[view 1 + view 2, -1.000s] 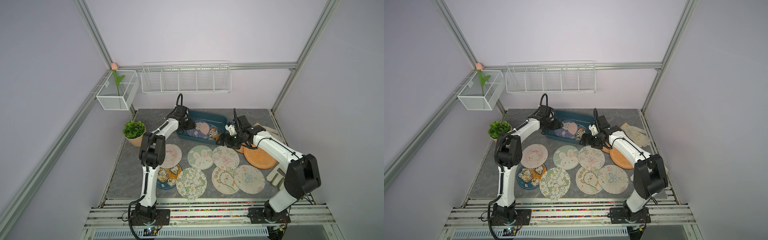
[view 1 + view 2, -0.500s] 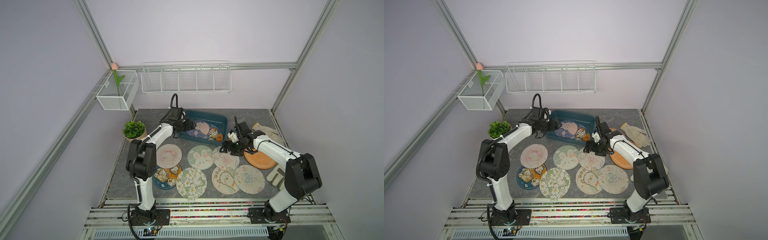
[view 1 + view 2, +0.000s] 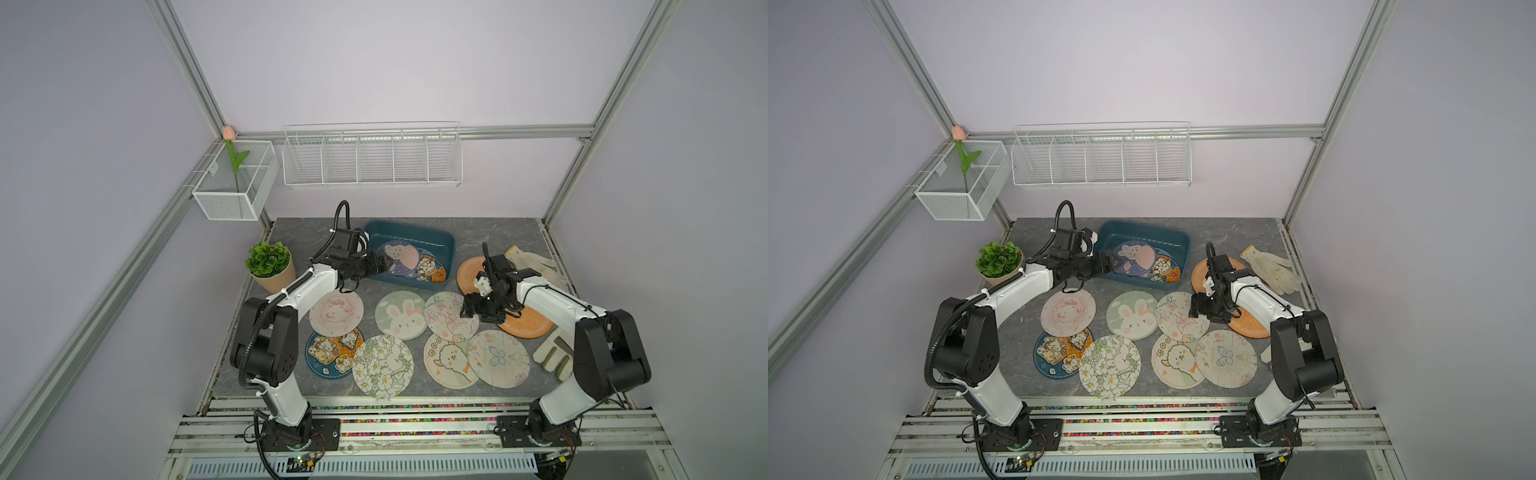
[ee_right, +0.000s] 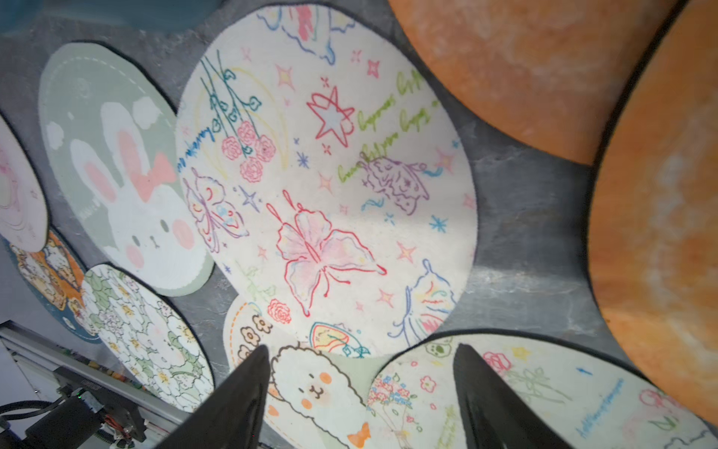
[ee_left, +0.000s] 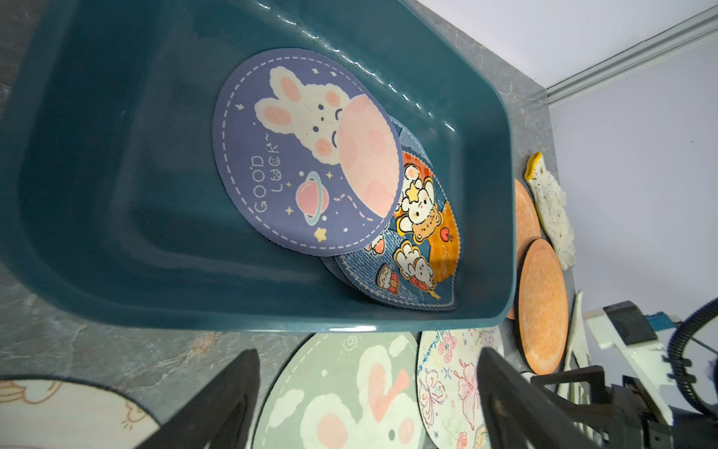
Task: Put the coasters into the storage box
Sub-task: Pick up the coaster from the center of the board.
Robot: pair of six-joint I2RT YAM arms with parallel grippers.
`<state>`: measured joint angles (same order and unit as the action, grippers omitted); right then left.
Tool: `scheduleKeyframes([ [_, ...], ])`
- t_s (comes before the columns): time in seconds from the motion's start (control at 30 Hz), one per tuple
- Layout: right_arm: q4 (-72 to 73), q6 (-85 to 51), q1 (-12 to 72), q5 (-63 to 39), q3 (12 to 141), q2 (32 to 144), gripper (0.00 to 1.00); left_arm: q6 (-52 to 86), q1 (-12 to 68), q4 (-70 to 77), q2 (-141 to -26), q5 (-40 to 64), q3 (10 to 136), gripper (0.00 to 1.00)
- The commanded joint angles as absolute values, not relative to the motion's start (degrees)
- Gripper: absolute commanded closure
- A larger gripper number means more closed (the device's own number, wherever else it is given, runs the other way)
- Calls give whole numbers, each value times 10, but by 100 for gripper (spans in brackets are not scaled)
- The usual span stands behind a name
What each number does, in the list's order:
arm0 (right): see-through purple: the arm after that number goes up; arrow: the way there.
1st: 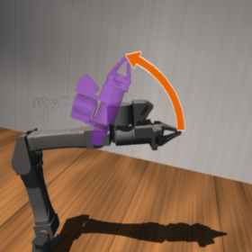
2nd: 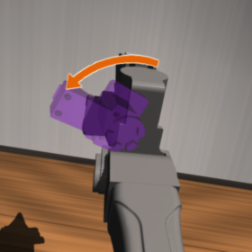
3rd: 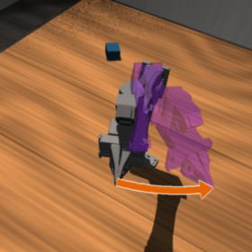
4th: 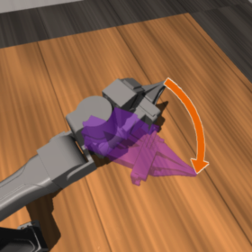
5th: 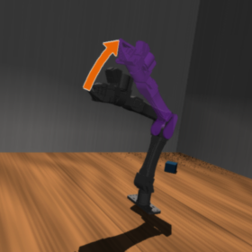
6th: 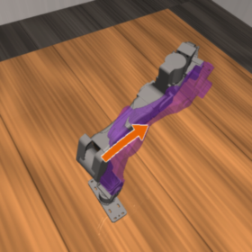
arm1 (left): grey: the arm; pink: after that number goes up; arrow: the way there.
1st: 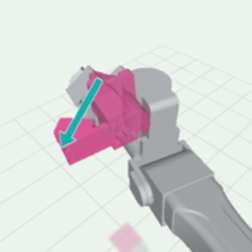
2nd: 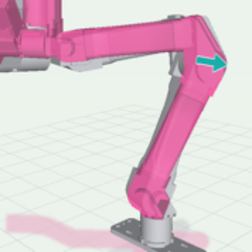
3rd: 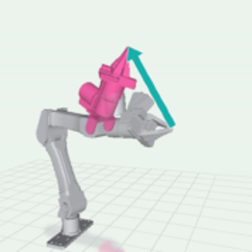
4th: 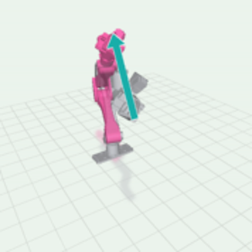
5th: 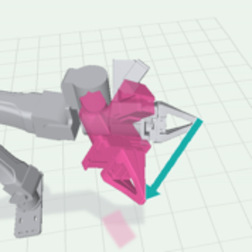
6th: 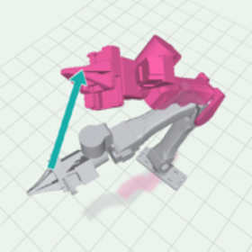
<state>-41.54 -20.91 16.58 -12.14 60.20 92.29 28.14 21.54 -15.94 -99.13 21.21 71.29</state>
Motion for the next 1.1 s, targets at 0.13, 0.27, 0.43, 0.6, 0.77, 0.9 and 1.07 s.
scheduleKeyframes([
  [0.13, -415, -190, 161, -93, 593, 963, 26, 305, 219, -128, -957, 224, 675, 12],
  [0.27, -410, -190, 160, -89, 590, 980, 27, 306, 219, -127, -948, 220, 664, 12],
  [0.43, -399, -191, 162, -97, 590, 996, 28, 308, 218, -127, -942, 216, 654, 12],
  [0.6, -387, -198, 168, -121, 589, 1017, 31, 307, 218, -127, -942, 216, 652, 12],
  [0.77, -369, -216, 182, -128, 582, 1035, 38, 307, 219, -129, -944, 214, 653, 12],
  [0.9, -358, -225, 183, -126, 584, 1047, 46, 307, 218, -131, -944, 213, 653, 11],
  [1.07, -349, -227, 183, -128, 588, 1056, 63, 306, 218, -134, -942, 212, 652, 11],
])
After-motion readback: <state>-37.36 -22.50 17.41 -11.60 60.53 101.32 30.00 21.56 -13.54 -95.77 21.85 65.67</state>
